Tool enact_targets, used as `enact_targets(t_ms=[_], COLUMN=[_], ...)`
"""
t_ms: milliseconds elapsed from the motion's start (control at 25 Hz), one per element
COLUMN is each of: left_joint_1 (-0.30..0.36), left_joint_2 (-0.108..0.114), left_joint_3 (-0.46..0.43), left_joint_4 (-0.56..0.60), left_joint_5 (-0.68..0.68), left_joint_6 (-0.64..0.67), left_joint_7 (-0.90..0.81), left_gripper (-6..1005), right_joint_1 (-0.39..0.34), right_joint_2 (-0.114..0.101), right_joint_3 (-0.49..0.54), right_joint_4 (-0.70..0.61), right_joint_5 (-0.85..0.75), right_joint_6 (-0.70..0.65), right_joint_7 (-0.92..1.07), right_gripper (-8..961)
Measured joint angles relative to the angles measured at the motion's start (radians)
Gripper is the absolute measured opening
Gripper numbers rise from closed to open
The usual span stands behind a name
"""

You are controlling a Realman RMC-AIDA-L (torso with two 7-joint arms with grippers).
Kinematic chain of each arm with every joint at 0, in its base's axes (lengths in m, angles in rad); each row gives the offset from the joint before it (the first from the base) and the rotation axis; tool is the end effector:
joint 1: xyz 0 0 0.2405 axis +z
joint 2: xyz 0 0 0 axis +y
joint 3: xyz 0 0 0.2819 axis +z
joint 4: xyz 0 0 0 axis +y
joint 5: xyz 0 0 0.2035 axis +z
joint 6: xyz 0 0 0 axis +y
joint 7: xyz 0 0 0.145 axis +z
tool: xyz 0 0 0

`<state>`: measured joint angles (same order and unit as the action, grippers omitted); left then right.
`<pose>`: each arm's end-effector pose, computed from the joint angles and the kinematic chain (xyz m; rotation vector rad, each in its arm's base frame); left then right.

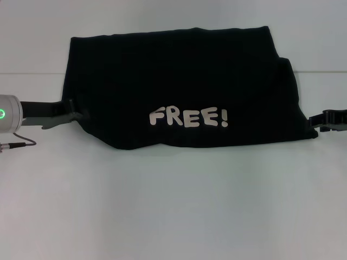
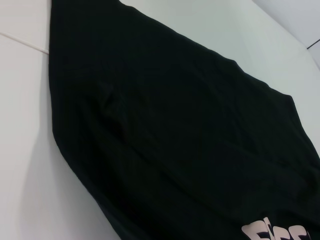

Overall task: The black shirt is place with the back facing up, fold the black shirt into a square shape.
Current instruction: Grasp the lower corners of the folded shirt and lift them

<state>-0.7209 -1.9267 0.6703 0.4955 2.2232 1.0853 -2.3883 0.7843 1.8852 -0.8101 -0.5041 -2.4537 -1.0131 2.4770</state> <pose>-0.3109 0.4294 0.0313 -1.9732 -1.7222 -0.4856 0.3166 0.4454 0.0436 -2.0075 1.5508 0.0956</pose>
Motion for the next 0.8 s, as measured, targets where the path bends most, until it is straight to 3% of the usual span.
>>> enact_targets(t_ms=[240,480,800], left_joint_1=[-0.001,-0.002,-0.002], left_joint_2=[0.0,-0.001,-0.002], left_joint_3=[0.0,0.0,-0.002], left_joint_4=[0.0,0.0,0.0], left_joint_5=[-0.002,-0.003,-0.004], left_joint_6=[-0.004,-0.004,-0.006], left_joint_7=[0.004,0.004,0.003], left_gripper=[1,2,2], right_joint_1=[0.005,0.016,0.02], right_joint_2=[0.0,0.035,0.061], right_joint_3=[-0.002,-0.007,-0.028], right_joint_4=[-0.002,0.001,0.002], right_joint_5=[-0.015,-0.071,-0.078], right_joint_6=[-0.007,0.068,0.114], right_joint_7=[-0.007,-0.012,-0.015], right_gripper=[511,628,603])
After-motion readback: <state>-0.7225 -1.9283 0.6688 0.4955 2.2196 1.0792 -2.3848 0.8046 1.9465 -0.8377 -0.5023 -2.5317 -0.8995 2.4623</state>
